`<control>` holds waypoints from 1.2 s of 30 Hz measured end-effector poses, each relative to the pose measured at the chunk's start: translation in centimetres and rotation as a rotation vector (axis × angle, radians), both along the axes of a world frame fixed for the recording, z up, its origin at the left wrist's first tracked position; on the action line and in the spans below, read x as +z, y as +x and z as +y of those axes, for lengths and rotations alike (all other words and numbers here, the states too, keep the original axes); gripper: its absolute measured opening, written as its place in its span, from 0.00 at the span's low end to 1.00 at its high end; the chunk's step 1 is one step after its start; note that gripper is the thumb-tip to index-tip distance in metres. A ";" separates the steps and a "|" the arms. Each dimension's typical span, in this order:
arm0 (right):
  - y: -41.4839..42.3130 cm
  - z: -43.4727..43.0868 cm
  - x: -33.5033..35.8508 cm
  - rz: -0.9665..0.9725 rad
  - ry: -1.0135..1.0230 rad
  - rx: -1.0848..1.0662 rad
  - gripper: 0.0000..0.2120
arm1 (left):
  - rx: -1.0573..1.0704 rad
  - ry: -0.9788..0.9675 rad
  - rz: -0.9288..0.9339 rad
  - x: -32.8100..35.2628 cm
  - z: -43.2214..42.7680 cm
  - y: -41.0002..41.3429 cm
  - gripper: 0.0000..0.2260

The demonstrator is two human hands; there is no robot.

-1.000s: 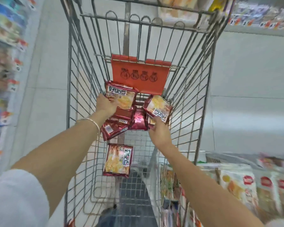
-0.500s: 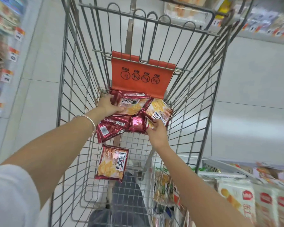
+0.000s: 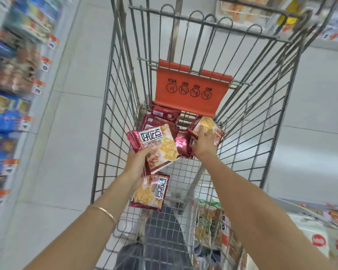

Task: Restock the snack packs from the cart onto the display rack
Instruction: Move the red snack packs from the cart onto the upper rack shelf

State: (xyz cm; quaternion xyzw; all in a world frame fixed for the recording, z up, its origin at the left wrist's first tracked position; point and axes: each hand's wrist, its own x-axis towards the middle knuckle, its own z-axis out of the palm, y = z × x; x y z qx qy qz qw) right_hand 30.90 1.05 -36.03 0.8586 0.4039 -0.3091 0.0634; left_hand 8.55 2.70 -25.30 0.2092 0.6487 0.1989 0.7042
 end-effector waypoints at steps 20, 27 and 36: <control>-1.7 4.6 21.8 0.536 0.085 -0.344 0.08 | -0.455 0.289 0.140 7.5 -1.6 0.4 0.47; -3.6 -0.4 28.6 0.799 0.128 -0.628 0.10 | -0.484 0.322 0.020 16.2 -3.6 0.3 0.54; -8.9 -11.5 39.4 0.650 0.675 -0.625 0.10 | -0.616 0.356 -0.238 23.5 -6.3 -4.9 0.46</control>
